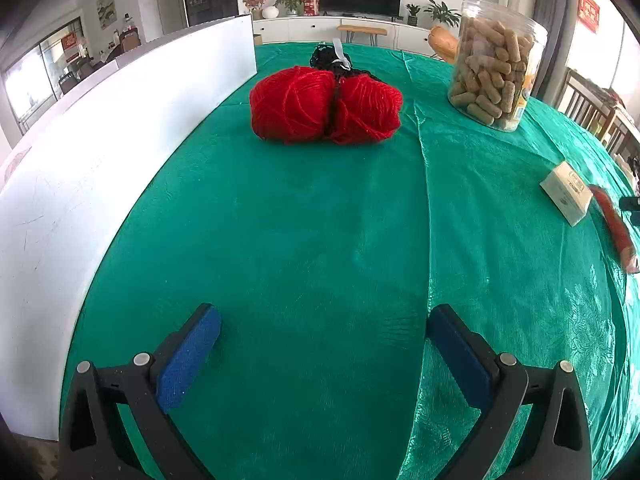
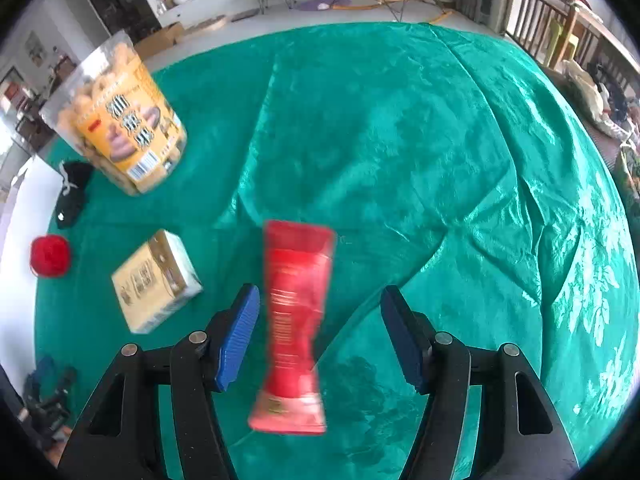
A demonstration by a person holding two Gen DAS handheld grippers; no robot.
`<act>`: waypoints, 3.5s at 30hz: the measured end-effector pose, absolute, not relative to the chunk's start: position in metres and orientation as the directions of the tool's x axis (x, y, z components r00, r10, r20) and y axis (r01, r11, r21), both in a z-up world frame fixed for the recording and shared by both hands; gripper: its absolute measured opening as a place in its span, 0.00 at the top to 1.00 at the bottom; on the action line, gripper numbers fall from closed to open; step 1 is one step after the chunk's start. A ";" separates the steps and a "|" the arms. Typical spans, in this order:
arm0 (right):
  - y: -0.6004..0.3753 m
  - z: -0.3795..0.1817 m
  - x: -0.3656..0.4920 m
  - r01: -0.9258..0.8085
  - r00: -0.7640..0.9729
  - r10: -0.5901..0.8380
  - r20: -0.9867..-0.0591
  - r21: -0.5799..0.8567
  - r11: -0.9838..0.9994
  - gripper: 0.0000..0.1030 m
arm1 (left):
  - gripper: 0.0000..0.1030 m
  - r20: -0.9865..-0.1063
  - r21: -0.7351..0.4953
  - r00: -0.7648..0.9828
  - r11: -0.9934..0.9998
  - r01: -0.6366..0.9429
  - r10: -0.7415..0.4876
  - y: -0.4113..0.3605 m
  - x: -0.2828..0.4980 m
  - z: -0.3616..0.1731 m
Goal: Organize soft objects
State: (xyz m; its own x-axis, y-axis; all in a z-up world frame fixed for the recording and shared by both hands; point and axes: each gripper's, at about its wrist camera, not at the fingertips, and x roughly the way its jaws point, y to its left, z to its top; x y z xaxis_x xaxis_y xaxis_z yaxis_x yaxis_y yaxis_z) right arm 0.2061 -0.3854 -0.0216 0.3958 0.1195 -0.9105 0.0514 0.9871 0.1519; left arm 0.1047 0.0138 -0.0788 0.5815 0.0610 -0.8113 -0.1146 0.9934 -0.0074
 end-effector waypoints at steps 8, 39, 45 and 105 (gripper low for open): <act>-0.334 -0.030 0.183 -0.175 0.441 0.074 -0.894 -0.005 0.985 0.35 | 0.00 -0.811 -0.008 0.582 0.994 -0.113 0.060 0.014 0.105 -0.079; -0.344 -0.065 0.171 -0.117 0.614 0.083 -0.785 0.014 0.993 0.24 | 0.03 -0.897 -0.035 0.441 0.999 -0.021 -0.022 0.055 0.376 -0.013; -0.344 -0.065 0.171 -0.116 0.615 0.083 -0.785 0.014 0.993 0.24 | 0.29 -0.934 0.008 0.356 0.999 -0.033 0.019 0.038 0.414 -0.051; -0.350 -0.058 0.183 -0.132 0.492 0.084 -0.867 0.022 0.991 0.22 | 0.00 -0.814 -0.005 0.580 1.000 0.021 -0.016 -0.033 0.116 -0.077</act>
State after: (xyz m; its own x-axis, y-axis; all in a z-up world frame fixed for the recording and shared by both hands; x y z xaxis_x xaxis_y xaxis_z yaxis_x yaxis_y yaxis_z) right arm 0.1828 -0.3503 -0.0583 0.4917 0.0841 -0.8667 -0.1315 0.9911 0.0216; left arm 0.1164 -0.0330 -0.0768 0.5800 -0.0165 -0.8145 0.0212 0.9998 -0.0051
